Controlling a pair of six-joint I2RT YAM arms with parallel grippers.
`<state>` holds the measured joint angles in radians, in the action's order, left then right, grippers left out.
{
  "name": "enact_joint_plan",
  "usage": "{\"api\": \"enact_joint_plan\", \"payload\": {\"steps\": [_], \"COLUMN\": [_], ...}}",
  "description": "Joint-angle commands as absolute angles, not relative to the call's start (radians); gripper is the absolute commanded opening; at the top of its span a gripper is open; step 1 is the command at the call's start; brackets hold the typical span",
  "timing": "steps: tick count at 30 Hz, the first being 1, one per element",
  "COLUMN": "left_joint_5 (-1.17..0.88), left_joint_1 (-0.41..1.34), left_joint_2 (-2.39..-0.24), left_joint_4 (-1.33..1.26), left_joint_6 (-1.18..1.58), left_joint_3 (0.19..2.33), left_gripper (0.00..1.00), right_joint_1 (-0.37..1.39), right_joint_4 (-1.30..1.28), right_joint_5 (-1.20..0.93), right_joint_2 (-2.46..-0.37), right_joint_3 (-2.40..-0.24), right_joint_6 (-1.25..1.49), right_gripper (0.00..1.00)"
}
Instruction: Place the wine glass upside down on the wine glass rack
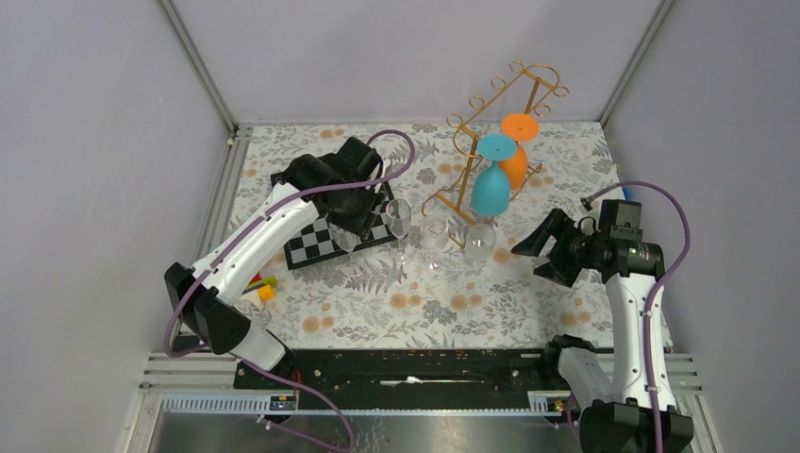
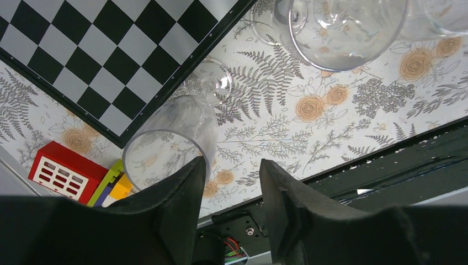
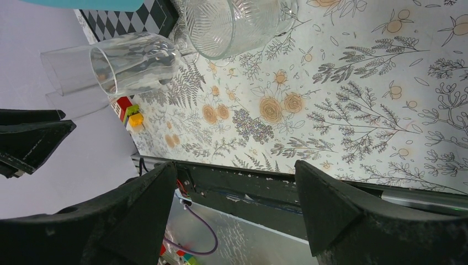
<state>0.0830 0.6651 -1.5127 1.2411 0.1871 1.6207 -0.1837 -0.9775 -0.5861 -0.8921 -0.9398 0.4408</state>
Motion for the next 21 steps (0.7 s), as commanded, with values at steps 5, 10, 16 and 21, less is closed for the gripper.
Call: {"api": "enact_joint_plan", "payload": {"steps": [5, 10, 16, 21], "left_joint_5": [0.131, 0.142, 0.146, 0.161], "left_joint_1": [0.657, 0.653, 0.652, 0.65], "left_joint_2": [-1.54, -1.555, -1.549, -1.546], "left_joint_4": [1.238, 1.238, 1.238, 1.237], "left_joint_6": [0.169, 0.163, 0.163, 0.163], "left_joint_3": [1.588, 1.571, 1.556, 1.552], "left_gripper": [0.44, 0.4, 0.33, 0.22], "right_joint_1": [-0.184, -0.184, -0.184, -0.184], "right_joint_4": [-0.98, -0.981, -0.98, -0.982], "right_joint_5": [-0.595, -0.595, -0.594, -0.596], "right_joint_2": [-0.907, -0.911, -0.915, -0.914], "right_joint_3": [-0.988, -0.989, -0.988, -0.988], "right_joint_6": [0.416, 0.413, 0.412, 0.412], "right_gripper": [0.86, 0.86, 0.86, 0.86]}}
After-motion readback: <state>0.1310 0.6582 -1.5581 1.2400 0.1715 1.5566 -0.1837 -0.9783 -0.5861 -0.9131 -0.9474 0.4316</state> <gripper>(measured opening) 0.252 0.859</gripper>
